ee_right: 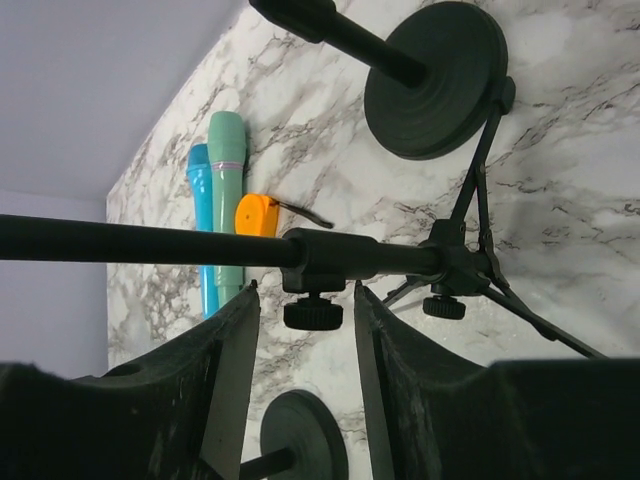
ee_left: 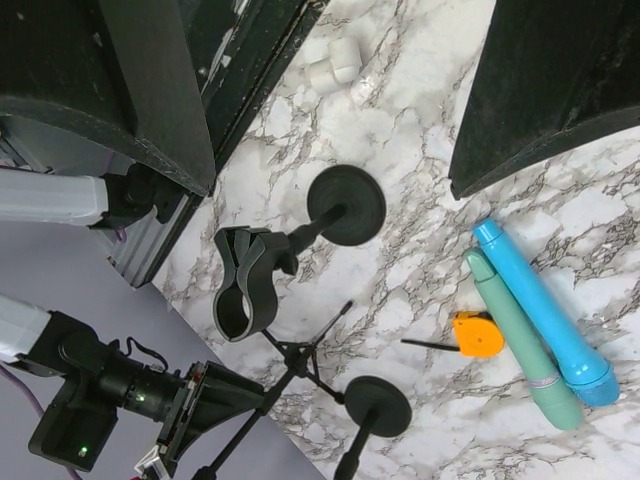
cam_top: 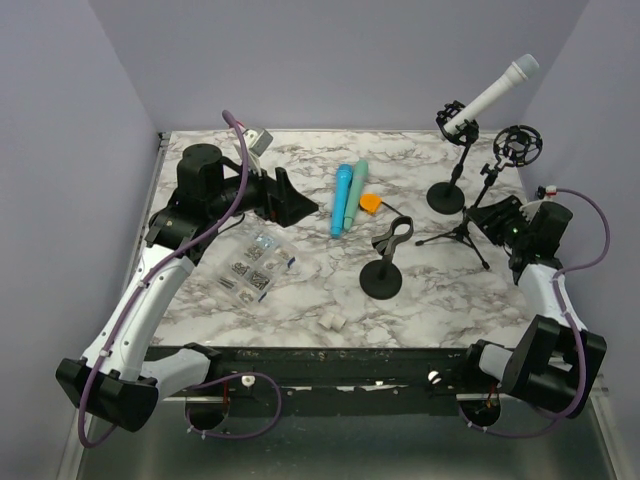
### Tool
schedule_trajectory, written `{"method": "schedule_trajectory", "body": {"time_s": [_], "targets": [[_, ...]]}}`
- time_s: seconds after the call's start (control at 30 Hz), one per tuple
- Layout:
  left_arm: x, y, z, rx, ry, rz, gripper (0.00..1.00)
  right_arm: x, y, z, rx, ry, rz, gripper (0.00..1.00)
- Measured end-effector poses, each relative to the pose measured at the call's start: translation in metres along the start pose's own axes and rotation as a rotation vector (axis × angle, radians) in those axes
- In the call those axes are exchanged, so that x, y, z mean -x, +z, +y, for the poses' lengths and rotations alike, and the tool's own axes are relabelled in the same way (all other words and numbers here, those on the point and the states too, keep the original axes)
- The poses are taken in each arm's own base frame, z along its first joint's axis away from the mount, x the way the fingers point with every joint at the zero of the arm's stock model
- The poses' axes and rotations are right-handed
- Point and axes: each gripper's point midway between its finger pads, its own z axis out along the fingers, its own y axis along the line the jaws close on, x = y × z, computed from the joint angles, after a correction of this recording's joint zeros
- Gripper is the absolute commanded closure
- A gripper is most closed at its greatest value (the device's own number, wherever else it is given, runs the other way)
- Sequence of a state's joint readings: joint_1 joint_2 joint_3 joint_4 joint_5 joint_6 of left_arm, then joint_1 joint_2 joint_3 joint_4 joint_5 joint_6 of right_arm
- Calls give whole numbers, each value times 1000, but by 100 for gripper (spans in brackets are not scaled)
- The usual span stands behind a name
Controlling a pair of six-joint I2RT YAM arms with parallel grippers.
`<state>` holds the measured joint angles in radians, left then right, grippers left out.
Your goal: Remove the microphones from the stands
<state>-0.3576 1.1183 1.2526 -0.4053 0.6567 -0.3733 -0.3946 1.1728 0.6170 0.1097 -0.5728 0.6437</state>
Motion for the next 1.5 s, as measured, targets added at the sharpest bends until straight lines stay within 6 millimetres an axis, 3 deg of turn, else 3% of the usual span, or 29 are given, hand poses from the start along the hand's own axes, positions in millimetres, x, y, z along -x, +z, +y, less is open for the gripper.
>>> {"method": "schedule_trajectory", "body": {"time_s": [0.23,0.43,0.6,0.93,1.2,1.5], "targets": [[0,0,0,0,0,0,2,1,1,-1,-2,-21,3,63],[-2,1,-1,-3,-1,4,2,0,1,-2,-3,-35,5,87],[-2,1,-1,-3,-1,4,1,-1,3,-2,-28,-60,11,99],[-2,1,-1,-3,-1,5,2,1,11,13,-248,-230,-57,99],[-3,2,-2,-6,0,8,1,-1,1,-1,-428,-326,-92,98],[-4,2,-2,-6,1,9,1,-6,0,4,-615,-465,-116,91]]}}
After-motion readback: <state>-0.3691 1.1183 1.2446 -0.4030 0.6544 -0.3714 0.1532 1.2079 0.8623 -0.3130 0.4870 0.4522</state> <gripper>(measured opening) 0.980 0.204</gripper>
